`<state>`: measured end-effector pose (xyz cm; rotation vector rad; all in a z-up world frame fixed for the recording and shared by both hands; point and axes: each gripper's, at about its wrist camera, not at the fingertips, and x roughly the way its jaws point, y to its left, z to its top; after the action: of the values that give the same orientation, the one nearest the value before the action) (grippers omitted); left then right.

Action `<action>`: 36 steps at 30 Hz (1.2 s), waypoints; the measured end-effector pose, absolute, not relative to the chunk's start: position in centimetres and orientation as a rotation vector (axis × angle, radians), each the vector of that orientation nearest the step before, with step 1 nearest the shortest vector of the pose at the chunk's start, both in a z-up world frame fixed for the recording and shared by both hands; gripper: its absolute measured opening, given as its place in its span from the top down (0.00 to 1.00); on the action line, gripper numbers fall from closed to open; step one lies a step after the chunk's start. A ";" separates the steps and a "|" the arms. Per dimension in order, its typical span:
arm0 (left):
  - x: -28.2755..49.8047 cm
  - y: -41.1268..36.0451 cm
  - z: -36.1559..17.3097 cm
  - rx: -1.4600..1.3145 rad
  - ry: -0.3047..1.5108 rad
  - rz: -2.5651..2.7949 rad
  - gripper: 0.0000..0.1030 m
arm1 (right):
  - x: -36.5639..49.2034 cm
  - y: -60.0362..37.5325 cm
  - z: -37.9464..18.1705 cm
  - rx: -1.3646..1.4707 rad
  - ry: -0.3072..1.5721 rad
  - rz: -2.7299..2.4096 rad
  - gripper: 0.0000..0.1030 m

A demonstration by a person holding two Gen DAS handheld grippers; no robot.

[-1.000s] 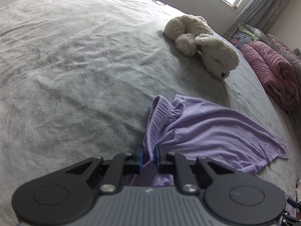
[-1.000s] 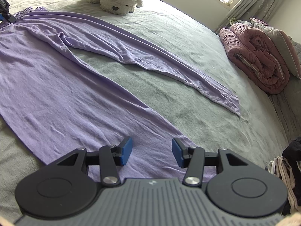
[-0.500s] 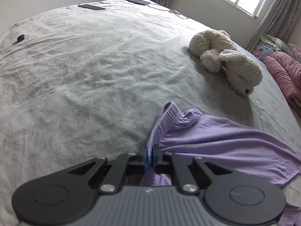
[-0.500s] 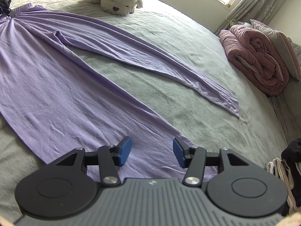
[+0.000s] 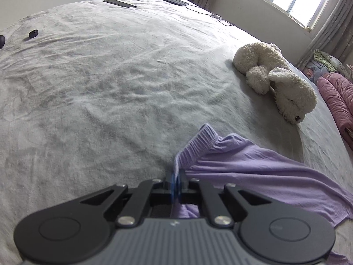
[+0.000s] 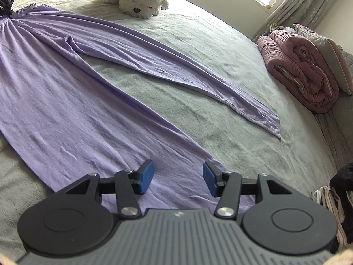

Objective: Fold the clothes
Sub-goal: 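Hold the hem with the left gripper, then open it over the garment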

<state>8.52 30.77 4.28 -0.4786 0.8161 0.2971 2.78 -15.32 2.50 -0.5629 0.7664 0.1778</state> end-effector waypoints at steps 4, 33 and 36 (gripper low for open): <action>8.4 30.6 4.7 -0.459 0.804 0.321 0.97 | 2.8 -15.3 2.5 -0.564 0.766 0.178 0.48; 11.8 31.8 5.3 -0.602 0.719 0.221 0.62 | 2.8 -14.9 2.4 -0.566 0.761 0.166 0.46; 12.7 31.2 4.8 -0.579 0.724 0.230 0.65 | 2.8 -14.9 2.4 -0.566 0.760 0.165 0.46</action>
<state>12.69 31.19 4.85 -0.5787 0.7245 0.2302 2.81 -14.91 2.37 -0.5660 0.7603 0.1647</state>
